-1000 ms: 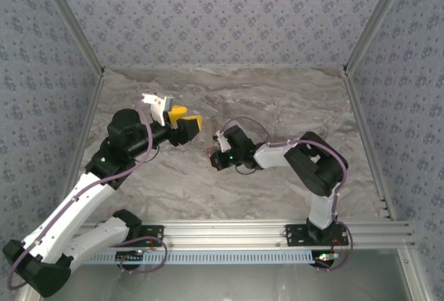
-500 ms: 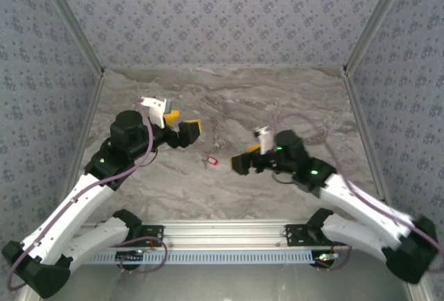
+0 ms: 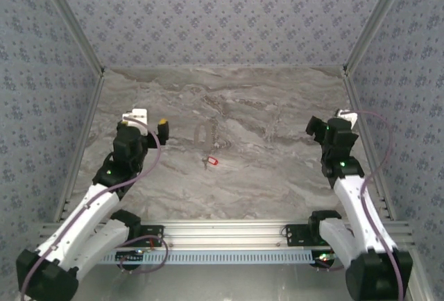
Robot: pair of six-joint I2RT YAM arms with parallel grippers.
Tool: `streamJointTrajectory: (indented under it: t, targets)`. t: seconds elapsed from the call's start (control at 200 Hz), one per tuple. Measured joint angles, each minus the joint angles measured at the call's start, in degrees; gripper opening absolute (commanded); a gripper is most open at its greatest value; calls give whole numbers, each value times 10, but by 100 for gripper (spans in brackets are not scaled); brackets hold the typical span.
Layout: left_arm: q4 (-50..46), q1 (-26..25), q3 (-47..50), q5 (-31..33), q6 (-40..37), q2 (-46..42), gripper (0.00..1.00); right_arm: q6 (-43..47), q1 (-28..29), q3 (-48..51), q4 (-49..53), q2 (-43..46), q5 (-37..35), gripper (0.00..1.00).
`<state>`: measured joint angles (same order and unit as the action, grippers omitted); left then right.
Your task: Put the keys on the keyring
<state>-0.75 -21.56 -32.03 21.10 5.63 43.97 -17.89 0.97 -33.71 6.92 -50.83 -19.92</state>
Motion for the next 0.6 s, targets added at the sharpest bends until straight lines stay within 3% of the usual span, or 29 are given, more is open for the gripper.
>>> streamJointTrajectory:
  t: [0.12, 0.2, 0.34, 0.6]
  targets:
    - [67, 103, 83, -11, -11, -4, 98, 29, -7, 80, -125, -74, -18, 100]
    - [125, 143, 135, -20, -12, 6, 98, 51, -7, 134, -228, -111, -19, 100]
    - [243, 163, 195, -33, -18, 90, 98, 85, -7, 179, -385, -205, -5, 100]
    - [451, 183, 174, -83, -43, 350, 98, 144, -8, 186, -614, -361, 57, 100]
